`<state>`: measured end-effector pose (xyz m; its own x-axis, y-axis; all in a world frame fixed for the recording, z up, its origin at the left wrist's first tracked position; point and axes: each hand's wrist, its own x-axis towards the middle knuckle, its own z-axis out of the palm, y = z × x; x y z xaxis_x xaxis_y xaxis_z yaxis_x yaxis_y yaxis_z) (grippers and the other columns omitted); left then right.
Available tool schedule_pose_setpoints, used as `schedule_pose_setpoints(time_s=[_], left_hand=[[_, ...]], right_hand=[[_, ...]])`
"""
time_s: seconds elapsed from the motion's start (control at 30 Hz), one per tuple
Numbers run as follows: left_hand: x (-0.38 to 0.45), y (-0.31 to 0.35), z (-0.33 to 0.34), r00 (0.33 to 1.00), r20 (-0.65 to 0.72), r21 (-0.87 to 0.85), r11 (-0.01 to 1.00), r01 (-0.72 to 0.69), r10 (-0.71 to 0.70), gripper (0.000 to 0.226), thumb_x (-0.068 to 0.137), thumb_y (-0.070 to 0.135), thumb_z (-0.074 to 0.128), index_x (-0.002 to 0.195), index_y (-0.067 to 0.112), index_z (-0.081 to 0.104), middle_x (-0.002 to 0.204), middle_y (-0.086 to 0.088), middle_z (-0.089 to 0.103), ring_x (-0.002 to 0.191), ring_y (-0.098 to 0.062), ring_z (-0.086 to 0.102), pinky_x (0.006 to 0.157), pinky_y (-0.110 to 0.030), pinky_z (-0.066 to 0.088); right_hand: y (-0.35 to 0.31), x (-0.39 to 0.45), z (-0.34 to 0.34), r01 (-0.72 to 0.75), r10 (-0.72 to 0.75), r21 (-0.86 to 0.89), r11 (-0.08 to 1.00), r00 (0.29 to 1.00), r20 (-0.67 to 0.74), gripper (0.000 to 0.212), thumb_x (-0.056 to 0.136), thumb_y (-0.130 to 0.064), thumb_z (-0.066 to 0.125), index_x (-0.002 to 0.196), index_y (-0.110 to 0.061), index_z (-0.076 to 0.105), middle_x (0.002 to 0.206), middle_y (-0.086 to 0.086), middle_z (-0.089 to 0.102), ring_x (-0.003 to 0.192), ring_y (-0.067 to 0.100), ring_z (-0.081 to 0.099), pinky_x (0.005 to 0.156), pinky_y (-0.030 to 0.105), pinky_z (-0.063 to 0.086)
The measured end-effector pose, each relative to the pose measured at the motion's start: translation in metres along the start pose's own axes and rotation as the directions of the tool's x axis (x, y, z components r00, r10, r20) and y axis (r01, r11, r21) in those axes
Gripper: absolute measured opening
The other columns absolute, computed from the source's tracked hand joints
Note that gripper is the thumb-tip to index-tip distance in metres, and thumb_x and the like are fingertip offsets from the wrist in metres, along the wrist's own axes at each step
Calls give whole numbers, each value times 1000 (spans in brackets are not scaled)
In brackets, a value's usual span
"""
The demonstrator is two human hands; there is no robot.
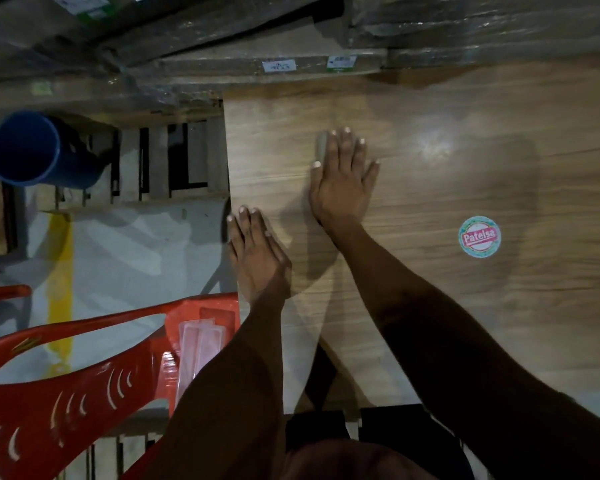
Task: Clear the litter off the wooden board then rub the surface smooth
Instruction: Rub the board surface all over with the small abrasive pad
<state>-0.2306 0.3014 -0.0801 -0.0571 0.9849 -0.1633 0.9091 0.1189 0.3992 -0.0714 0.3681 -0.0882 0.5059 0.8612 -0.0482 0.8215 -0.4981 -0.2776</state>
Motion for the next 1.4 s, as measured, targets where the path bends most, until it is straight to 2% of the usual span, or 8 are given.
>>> schedule_pose_setpoints(time_s=[0.07, 0.23, 0.47, 0.63, 0.87, 1.03, 1.1, 1.4], left_hand=[[-1, -1, -1, 1000, -9, 3, 1000, -3, 3, 56, 105, 27, 26, 160, 19, 28, 170, -2, 20, 158, -24, 6, 124, -53, 21], [0, -3, -1, 1000, 4, -5, 1000, 14, -14, 56, 105, 28, 27, 160, 17, 28, 169, -4, 21, 158, -28, 8, 123, -55, 22], [-2, -2, -1, 1000, 1, -9, 1000, 7, -7, 53, 107, 27, 27, 159, 17, 27, 169, -4, 21, 158, -27, 7, 125, -50, 19], [-2, 0, -1, 999, -30, -27, 1000, 13, -14, 52, 107, 24, 29, 158, 14, 31, 168, -4, 25, 157, -28, 12, 124, -50, 22], [-3, 0, -4, 1000, -5, -10, 1000, -3, 3, 57, 104, 30, 23, 159, 15, 28, 169, -6, 23, 158, -29, 10, 125, -51, 20], [-5, 6, -15, 1000, 27, -34, 999, -7, 8, 76, 94, 45, 7, 160, 12, 26, 170, -7, 18, 158, -30, 7, 126, -52, 17], [-4, 6, -15, 1000, 28, -44, 999, -5, 6, 76, 93, 42, 8, 160, 11, 26, 170, -8, 19, 158, -31, 7, 126, -52, 17], [-5, -3, -2, 1000, 5, -1, 1000, -15, 15, 60, 100, 13, 33, 160, 12, 25, 170, -5, 18, 158, -31, 7, 124, -50, 22]], right_hand=[[-16, -18, 3, -45, 45, 15, 999, 999, 6, 62, 106, -44, 26, 165, -24, 18, 173, 5, 12, 159, 33, 12, 124, 62, 9], [-13, -47, 3, 483, -475, -43, 874, 870, 132, 60, 105, -41, 37, 162, -25, 26, 171, 4, 21, 158, 32, 16, 123, 62, 16], [-13, -39, 2, 33, -35, 42, 999, 998, 47, 62, 106, -41, 29, 164, -24, 20, 173, 2, 12, 159, 32, 9, 125, 60, 7], [7, -54, -1, 528, -517, -25, 849, 839, 167, 60, 105, -40, 32, 163, -24, 24, 172, 4, 18, 158, 31, 15, 123, 61, 18], [19, -68, -7, 41, -40, -4, 999, 993, 110, 63, 108, -43, 24, 165, -21, 12, 174, 6, 8, 160, 33, 8, 124, 62, 9], [5, -108, 0, 417, -397, -45, 908, 890, 226, 63, 105, -40, 33, 164, -23, 15, 173, 5, 9, 159, 33, 8, 122, 66, 11], [9, -109, -2, 449, -429, -40, 892, 873, 231, 62, 106, -40, 32, 163, -24, 16, 173, 4, 10, 159, 31, 9, 123, 64, 12], [20, -109, -10, 124, -121, -8, 992, 979, 165, 62, 107, -40, 24, 165, -20, 12, 173, 9, 7, 159, 36, 7, 126, 60, 8]])
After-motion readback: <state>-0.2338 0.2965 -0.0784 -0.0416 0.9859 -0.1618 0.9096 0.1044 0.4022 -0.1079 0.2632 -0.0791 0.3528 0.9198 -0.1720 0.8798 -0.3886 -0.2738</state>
